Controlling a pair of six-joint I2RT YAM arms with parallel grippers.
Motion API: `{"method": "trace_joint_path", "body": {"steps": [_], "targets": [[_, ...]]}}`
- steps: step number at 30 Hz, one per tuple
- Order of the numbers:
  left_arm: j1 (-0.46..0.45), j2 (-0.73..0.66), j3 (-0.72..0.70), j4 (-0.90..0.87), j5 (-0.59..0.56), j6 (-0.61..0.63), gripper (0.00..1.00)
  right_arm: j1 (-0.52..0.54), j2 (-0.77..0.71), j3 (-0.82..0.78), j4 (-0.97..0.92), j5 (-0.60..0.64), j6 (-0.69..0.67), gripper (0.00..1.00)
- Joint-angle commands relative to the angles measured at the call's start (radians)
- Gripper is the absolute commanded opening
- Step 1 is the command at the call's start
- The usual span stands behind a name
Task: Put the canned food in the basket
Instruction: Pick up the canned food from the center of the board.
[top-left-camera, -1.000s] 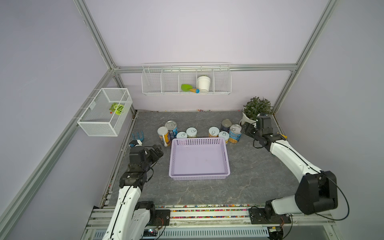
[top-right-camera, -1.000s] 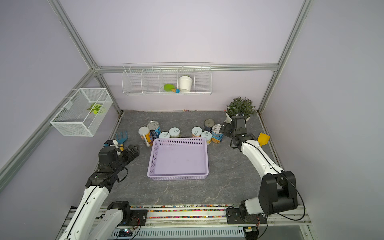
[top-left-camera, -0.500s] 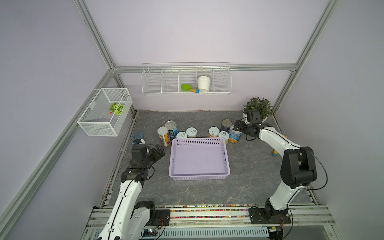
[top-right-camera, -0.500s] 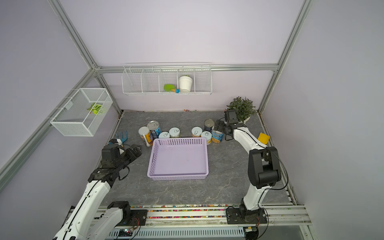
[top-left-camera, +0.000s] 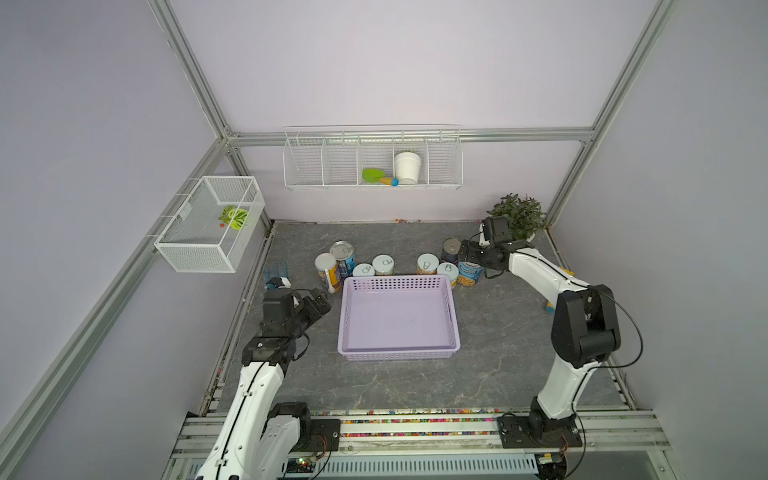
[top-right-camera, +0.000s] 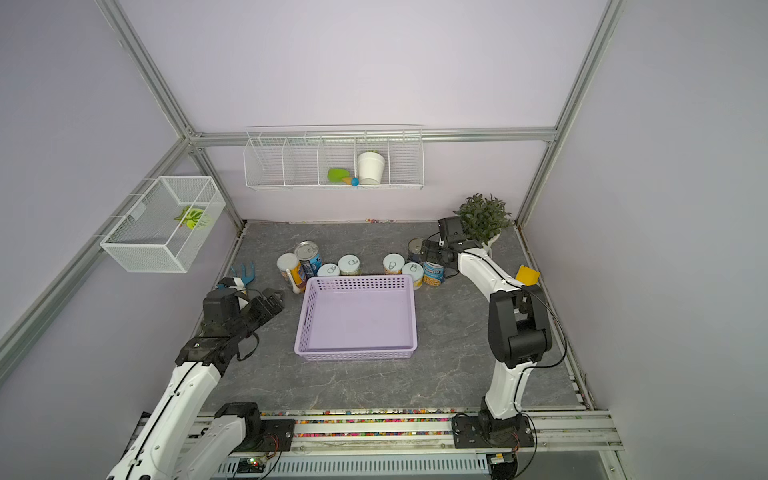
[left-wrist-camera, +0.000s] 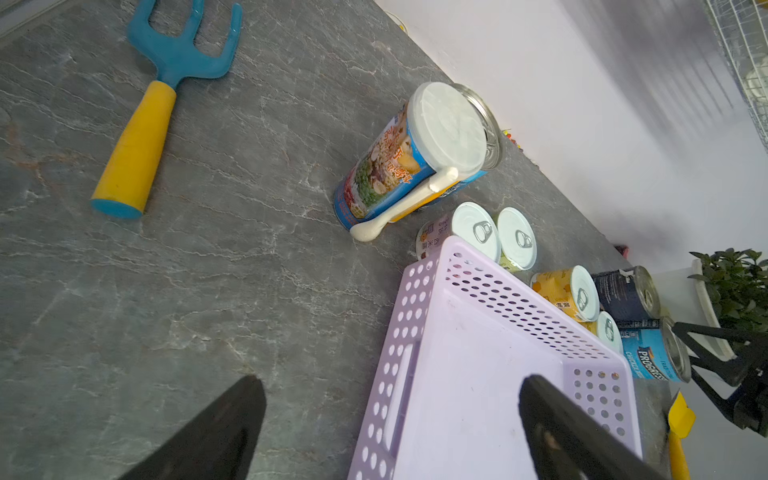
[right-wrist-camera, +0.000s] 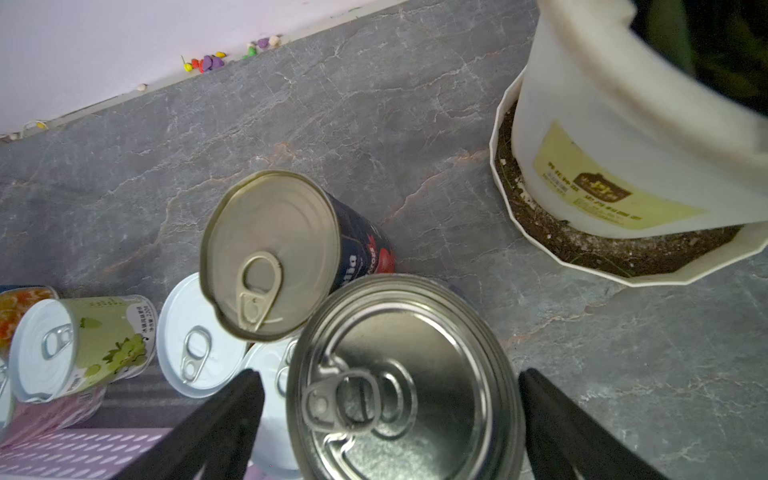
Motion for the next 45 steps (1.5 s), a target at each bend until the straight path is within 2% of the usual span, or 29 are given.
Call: {"method": "trace_joint_path", "body": {"steps": [1, 7, 15, 24, 31, 38, 45], "targets": [[-0.005, 0.0, 0.029, 0.007, 0.01, 0.02, 1.0, 0.026, 0.018, 0.029, -0.067, 0.03, -0.023, 0.99], [-0.005, -0.002, 0.028, 0.005, 0.008, 0.02, 1.0, 0.043, 0.023, 0.031, -0.093, 0.055, -0.038, 0.97], [-0.005, -0.003, 0.028, 0.002, 0.008, 0.02, 1.0, 0.047, 0.057, 0.048, -0.132, 0.099, -0.046, 0.9], [-0.005, 0.0, 0.03, -0.001, 0.006, 0.02, 1.0, 0.046, 0.116, 0.113, -0.194, 0.121, -0.053, 0.94], [-0.006, 0.007, 0.03, 0.002, 0.009, 0.02, 1.0, 0.055, 0.093, 0.091, -0.18, 0.14, -0.049, 0.98], [-0.006, 0.006, 0.031, 0.001, 0.009, 0.022, 1.0, 0.055, 0.099, 0.108, -0.19, 0.188, -0.048, 0.89], [-0.006, 0.008, 0.031, -0.001, 0.009, 0.023, 1.0, 0.056, 0.149, 0.182, -0.215, 0.205, -0.046, 0.94]]}}
